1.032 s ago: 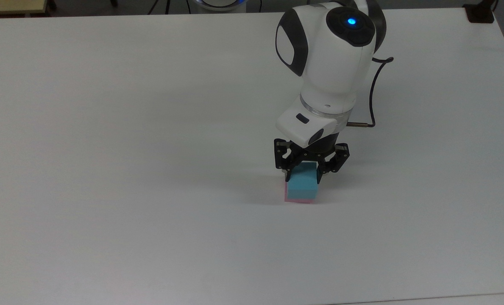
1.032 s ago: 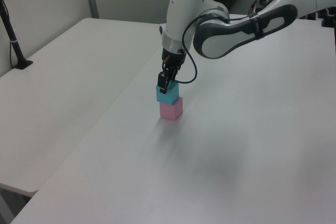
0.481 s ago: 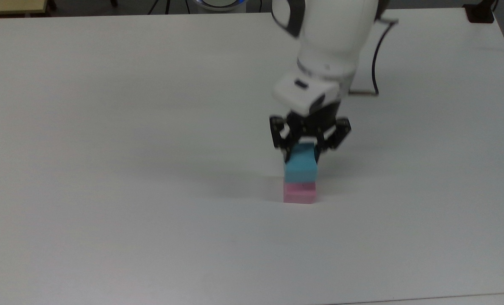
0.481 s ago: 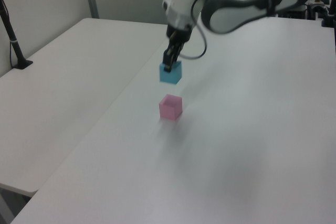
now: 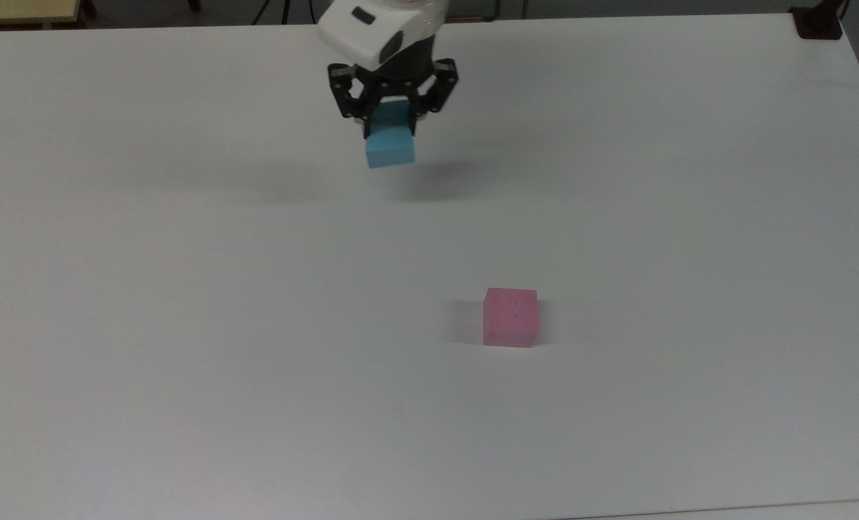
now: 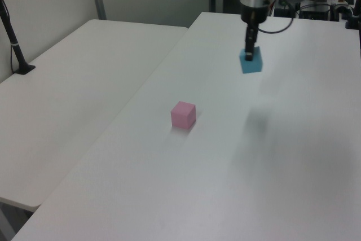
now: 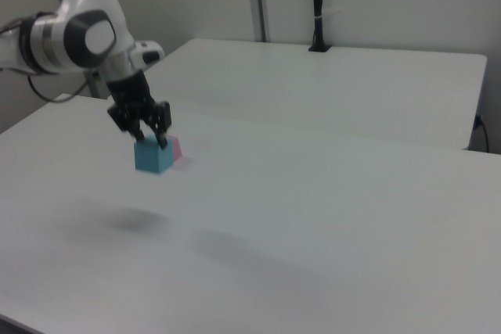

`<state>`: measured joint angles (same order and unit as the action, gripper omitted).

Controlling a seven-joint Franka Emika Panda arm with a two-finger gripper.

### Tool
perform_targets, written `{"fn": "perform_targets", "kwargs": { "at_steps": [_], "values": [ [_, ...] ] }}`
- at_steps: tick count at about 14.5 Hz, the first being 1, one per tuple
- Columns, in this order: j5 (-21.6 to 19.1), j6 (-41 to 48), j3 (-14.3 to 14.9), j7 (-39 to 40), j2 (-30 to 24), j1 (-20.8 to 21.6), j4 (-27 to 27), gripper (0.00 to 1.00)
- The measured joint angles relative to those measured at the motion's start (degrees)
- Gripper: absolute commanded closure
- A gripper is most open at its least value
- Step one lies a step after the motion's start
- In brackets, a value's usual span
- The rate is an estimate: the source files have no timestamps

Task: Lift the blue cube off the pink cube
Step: 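Lift the blue cube off the pink cube and carry it aside, then lower the blue cube onto the table and open the gripper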

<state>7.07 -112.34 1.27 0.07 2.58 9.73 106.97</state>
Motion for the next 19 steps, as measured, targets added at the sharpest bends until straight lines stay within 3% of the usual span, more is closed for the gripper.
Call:
{"fn": "perform_targets", "kwargs": {
  "at_steps": [2, 5, 11, 12, 13, 14, 19],
  "values": [
    [0.00, -0.05, -0.17, 2.62, -2.29, -2.43, 5.71, 0.71],
    [1.40, -0.36, -0.25, 3.54, -1.98, -4.20, 8.66, 0.68],
    [4.74, -5.23, -0.42, 3.35, 6.89, -4.48, 9.83, 0.60],
    [4.80, -5.68, -0.43, 2.72, 7.49, -4.48, 9.66, 0.53],
    [4.83, -5.68, -0.48, 2.14, 7.52, -4.48, 9.32, 0.18],
    [4.83, -5.69, -0.48, 1.69, 7.54, -4.48, 9.32, 0.00],
    [4.82, -4.54, -0.48, 0.68, 7.77, -5.19, 9.14, 0.00]
  ]
}}
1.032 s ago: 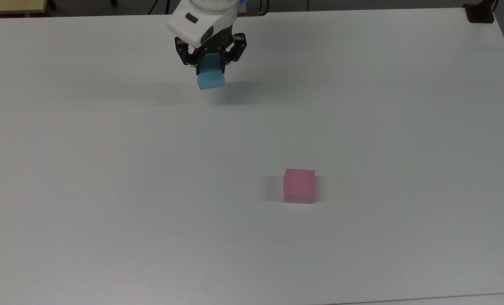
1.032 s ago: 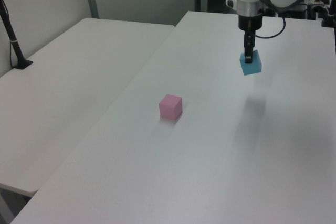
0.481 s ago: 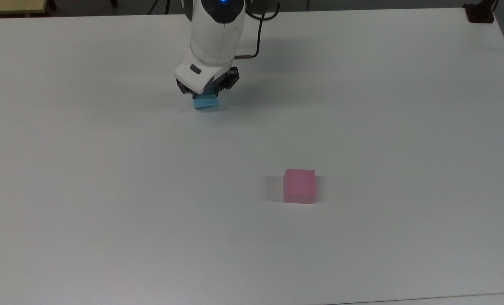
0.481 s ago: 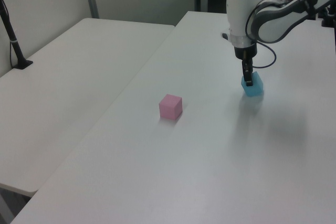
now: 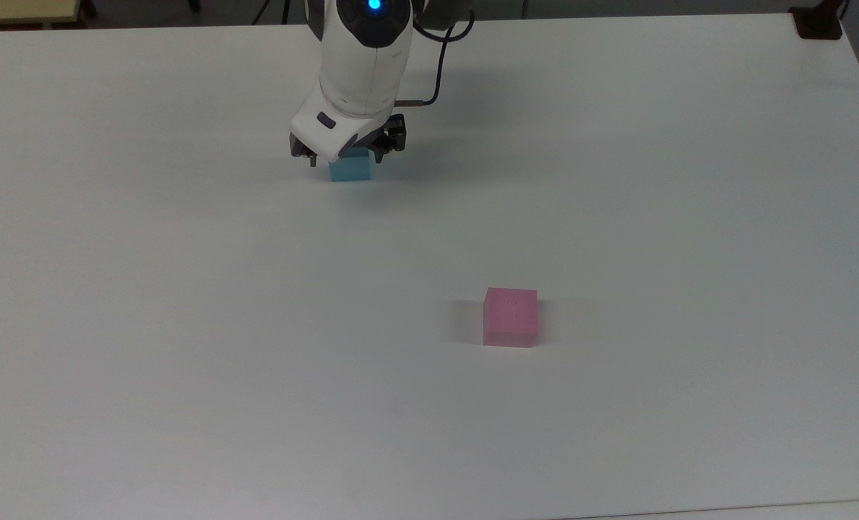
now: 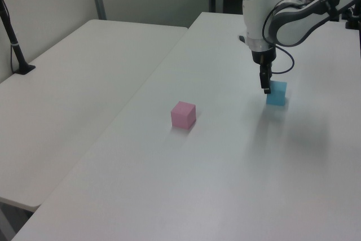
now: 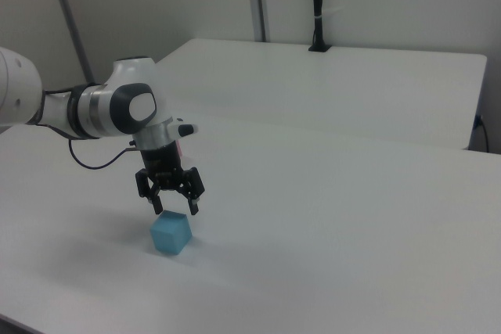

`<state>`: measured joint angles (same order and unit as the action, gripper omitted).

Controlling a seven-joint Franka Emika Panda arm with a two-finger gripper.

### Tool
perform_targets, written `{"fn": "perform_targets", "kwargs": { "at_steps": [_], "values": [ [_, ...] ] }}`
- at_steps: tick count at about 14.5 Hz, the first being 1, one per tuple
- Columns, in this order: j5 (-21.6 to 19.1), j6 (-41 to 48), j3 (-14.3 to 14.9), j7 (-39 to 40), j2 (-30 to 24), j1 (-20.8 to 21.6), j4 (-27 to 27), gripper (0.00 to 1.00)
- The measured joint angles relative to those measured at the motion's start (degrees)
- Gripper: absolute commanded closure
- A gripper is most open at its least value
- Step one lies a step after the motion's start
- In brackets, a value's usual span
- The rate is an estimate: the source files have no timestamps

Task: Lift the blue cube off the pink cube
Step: 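Lower the blue cube onto the table and open the gripper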

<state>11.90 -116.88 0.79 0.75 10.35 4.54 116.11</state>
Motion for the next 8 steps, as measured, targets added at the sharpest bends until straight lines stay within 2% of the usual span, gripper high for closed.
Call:
{"fn": "perform_targets", "kwargs": {
  "at_steps": [3, 5, 8],
  "values": [
    [-1.75, 4.71, -0.03, -0.15, -1.10, -0.09, -3.72, 0.00],
    [-4.44, 11.80, -0.04, -0.32, -4.04, -0.10, -10.49, 0.00],
    [-4.95, 18.49, -0.04, -8.31, -8.25, -0.33, -18.09, 0.00]
  ]
}}
